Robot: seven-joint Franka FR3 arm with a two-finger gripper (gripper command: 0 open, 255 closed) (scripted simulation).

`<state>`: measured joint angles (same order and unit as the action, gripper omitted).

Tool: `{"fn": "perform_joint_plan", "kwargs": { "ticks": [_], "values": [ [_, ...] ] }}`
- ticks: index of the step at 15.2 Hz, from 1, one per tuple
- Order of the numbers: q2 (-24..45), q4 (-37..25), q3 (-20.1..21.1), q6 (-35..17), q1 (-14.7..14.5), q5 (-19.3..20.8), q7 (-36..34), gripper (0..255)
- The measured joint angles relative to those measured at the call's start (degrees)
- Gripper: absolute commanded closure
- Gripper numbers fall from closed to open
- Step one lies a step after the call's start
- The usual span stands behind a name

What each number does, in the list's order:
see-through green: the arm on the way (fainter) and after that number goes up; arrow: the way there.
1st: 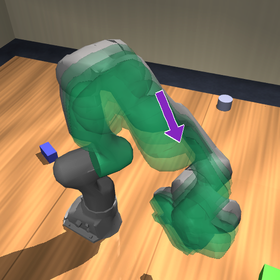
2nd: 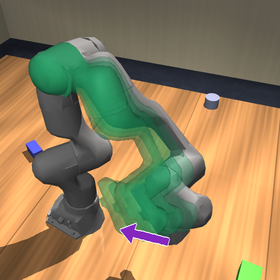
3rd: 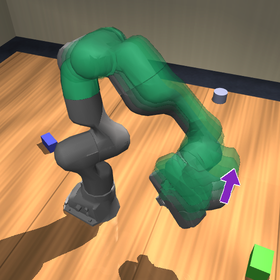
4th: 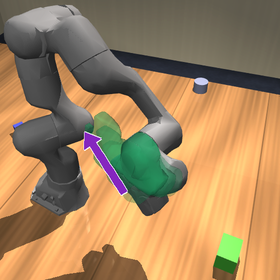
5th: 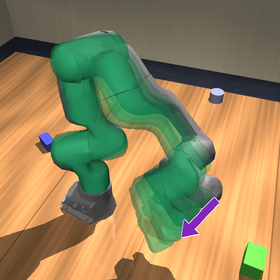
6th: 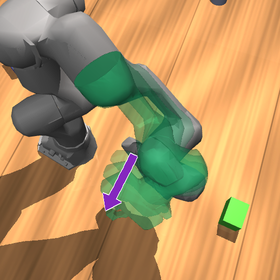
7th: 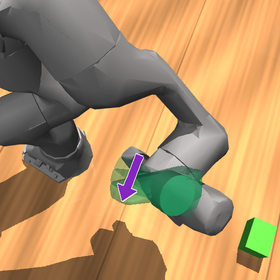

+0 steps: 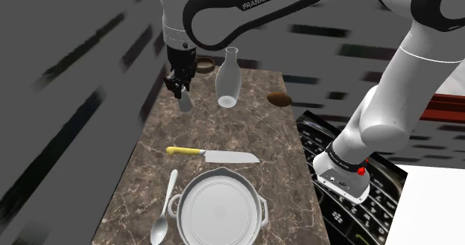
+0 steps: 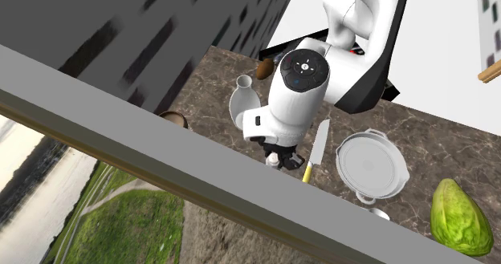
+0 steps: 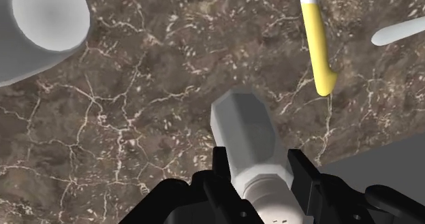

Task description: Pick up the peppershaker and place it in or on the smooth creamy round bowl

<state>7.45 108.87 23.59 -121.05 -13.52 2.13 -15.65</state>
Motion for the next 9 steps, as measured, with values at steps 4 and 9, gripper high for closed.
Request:
{"fn": "perform_joint_plan", "kwargs": {
  "ticks": [4, 9],
  "values": [
    [-0.8, -2.0, 0.1, 2.7, 0.1, -0.4, 0.2, 255],
    [0.3, -4.5, -2.0, 4.3, 2.8, -0.8, 5.2, 255]
  ]
}}
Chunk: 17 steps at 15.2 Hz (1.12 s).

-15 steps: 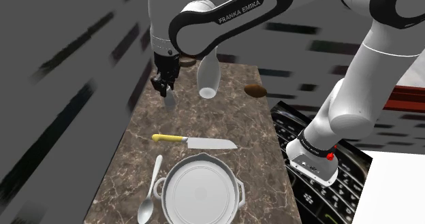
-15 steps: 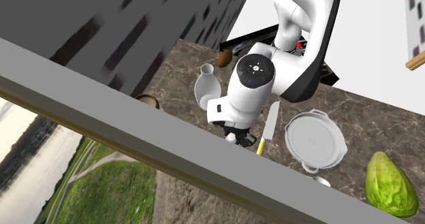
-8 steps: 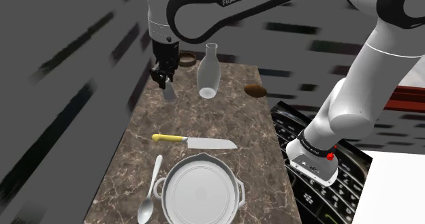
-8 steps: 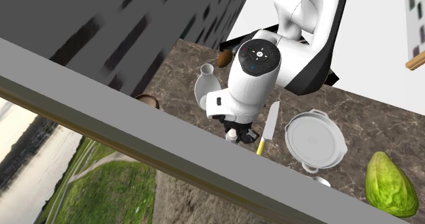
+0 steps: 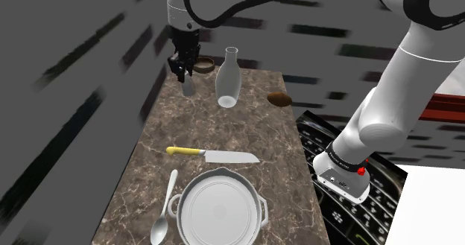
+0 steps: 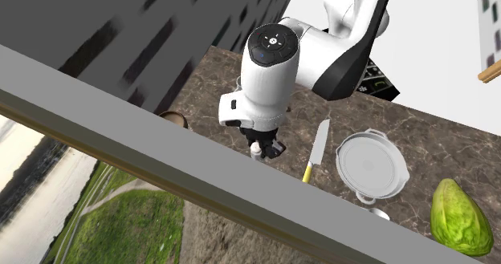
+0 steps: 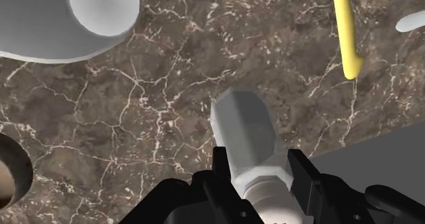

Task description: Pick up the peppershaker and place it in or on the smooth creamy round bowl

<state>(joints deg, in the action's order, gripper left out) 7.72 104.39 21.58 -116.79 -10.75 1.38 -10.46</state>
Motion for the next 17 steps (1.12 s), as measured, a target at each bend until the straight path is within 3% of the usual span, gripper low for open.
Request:
{"fn": "perform_joint_plan", "kwargs": {
  "ticks": [8, 17],
  "values": [
    [4.6, -7.1, -3.8, 2.8, 5.0, 0.1, 9.1, 255],
    [15.0, -23.2, -7.4, 9.0, 9.9, 1.0, 18.1, 255]
  ]
}}
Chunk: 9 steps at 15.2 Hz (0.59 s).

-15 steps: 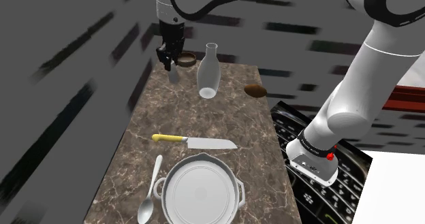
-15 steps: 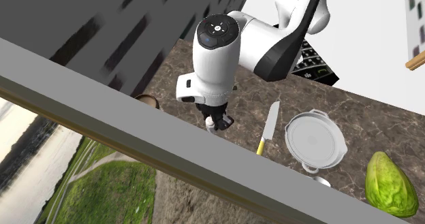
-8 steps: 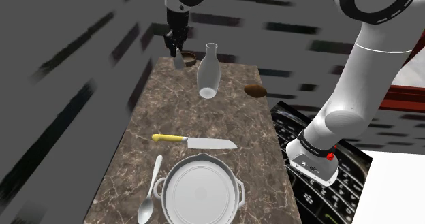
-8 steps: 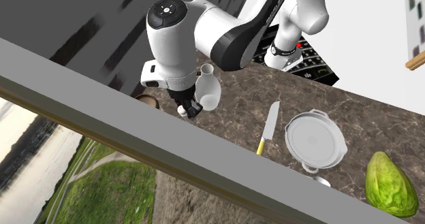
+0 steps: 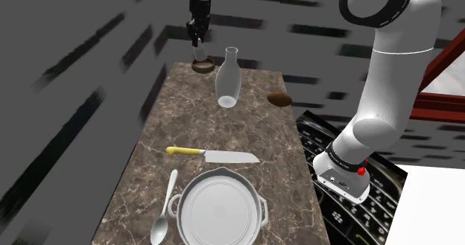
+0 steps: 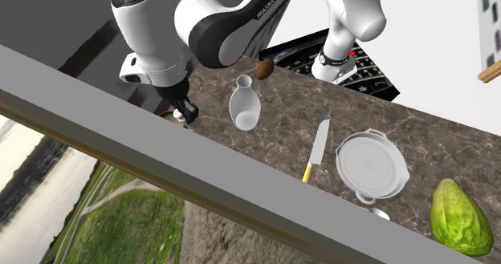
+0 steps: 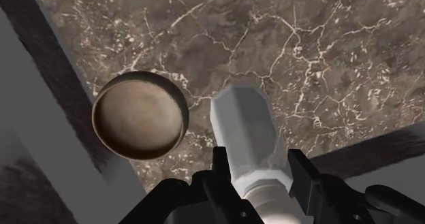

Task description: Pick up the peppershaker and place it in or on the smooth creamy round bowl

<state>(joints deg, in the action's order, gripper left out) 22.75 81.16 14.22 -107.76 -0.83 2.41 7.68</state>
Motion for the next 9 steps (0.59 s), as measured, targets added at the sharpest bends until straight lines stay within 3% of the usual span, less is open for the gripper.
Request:
{"fn": "perform_joint_plan", "kwargs": {
  "ticks": [5, 7, 9],
  "values": [
    [8.6, -13.6, -1.6, 5.3, 2.1, 0.7, 4.5, 255],
    [14.8, -24.1, -2.3, 9.6, 2.4, 1.3, 6.4, 255],
    [16.5, -27.1, -2.4, 11.6, 2.7, 1.3, 7.2, 255]
  ]
}}
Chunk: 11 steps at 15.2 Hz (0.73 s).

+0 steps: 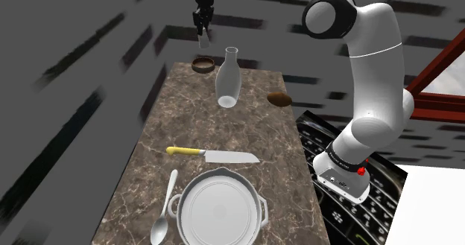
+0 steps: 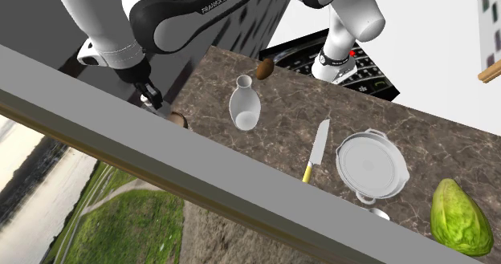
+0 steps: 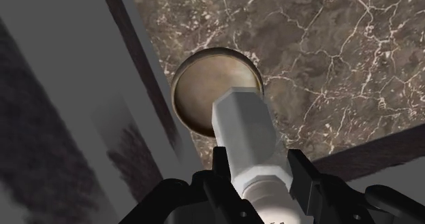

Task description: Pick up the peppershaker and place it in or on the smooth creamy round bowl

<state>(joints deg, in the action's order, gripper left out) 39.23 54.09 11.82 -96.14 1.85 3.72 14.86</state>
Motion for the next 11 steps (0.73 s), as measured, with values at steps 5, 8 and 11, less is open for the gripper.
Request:
{"fn": "perform_joint_plan", "kwargs": {
  "ticks": [5, 8, 11],
  "values": [
    [-1.5, 3.4, 0.5, -3.4, 0.6, 0.0, 0.1, 255],
    [-1.7, 6.0, 0.5, -6.6, 0.8, 0.2, -0.2, 255],
    [-2.6, 10.6, 0.6, -10.7, 1.3, 0.2, 0.2, 255]
  ]
}}
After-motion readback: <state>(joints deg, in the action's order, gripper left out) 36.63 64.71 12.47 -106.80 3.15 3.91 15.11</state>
